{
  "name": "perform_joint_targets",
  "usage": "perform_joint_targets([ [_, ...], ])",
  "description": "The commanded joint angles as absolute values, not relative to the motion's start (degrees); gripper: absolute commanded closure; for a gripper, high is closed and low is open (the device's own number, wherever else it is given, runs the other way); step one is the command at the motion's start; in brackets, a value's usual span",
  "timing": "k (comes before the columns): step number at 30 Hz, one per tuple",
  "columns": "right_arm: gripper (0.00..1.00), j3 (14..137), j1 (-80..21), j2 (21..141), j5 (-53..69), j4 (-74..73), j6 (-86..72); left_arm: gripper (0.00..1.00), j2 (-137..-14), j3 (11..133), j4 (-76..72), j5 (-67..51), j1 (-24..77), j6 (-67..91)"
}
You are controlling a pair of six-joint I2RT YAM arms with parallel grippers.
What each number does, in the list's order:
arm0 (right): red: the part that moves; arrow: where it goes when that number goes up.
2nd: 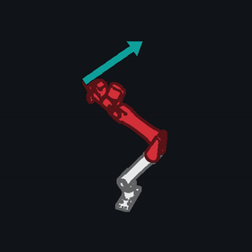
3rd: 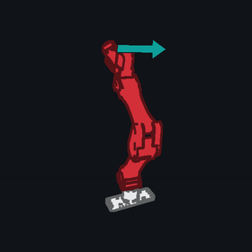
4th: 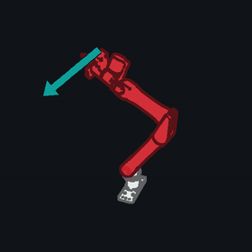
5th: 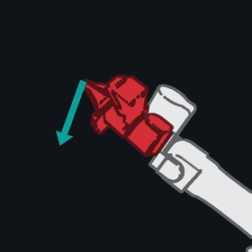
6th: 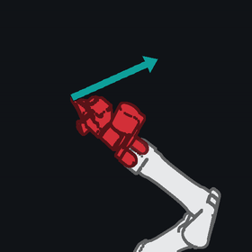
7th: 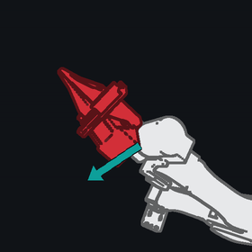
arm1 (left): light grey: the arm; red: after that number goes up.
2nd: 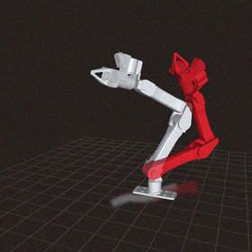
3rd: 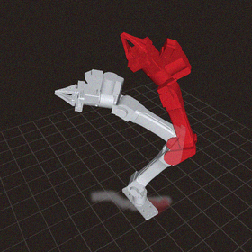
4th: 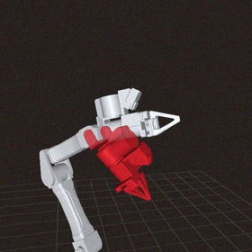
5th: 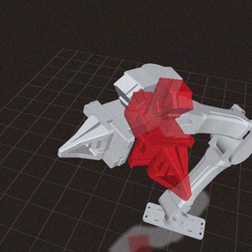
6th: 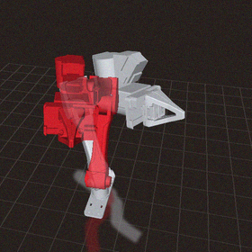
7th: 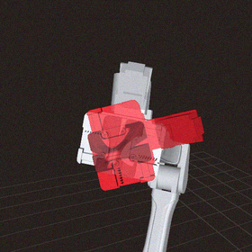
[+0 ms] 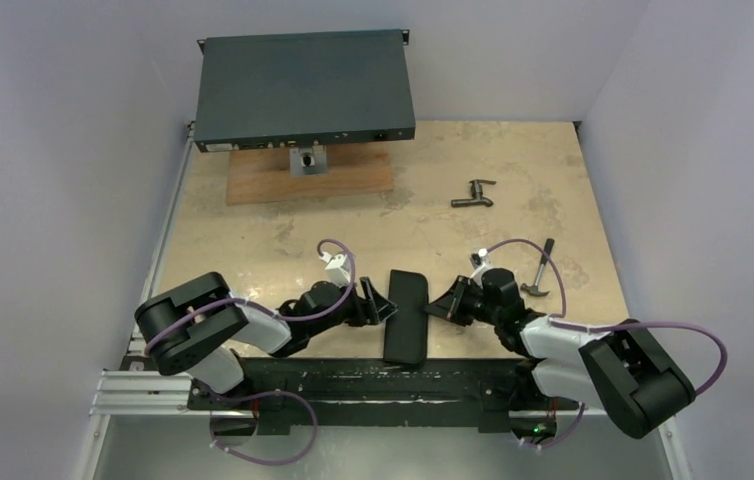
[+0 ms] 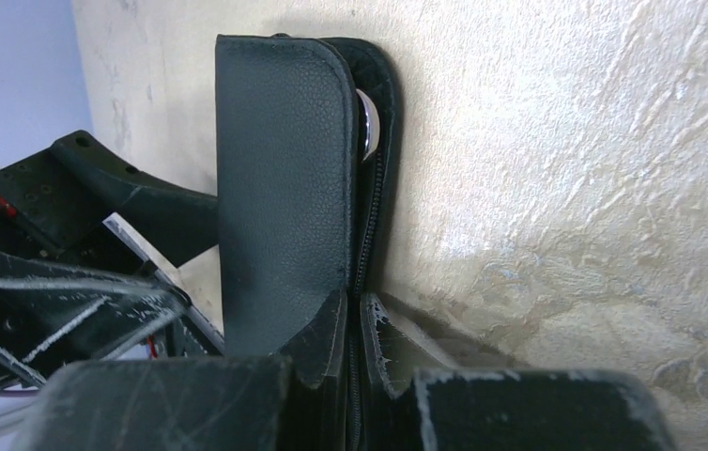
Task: Sort the hair-cutting tools
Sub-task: Pick up the hairdressing tool bag at the center of the board.
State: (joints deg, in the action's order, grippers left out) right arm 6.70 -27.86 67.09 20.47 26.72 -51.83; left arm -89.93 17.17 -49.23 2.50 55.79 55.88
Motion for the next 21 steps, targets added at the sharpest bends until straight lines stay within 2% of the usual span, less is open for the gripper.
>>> perform_joint_targets([
  [1,1.00,5.78,-28.08,69.08,22.09,29.48,-52.82,0.29,-88.10,11.91,-49.98,0.40,52.98,58.55],
  [8,1.00,5.99,-28.04,74.26,19.62,29.82,-52.11,0.28,-90.44,12.01,-49.19,-5.99,53.01,59.16],
  [15,1.00,5.15,-28.04,78.34,19.06,32.90,-53.05,0.26,-89.74,16.90,-38.18,-7.08,56.38,56.17],
  [21,1.00,3.91,-28.04,82.71,19.74,38.54,-54.96,0.27,-93.51,18.37,-41.95,-10.61,56.51,56.02],
])
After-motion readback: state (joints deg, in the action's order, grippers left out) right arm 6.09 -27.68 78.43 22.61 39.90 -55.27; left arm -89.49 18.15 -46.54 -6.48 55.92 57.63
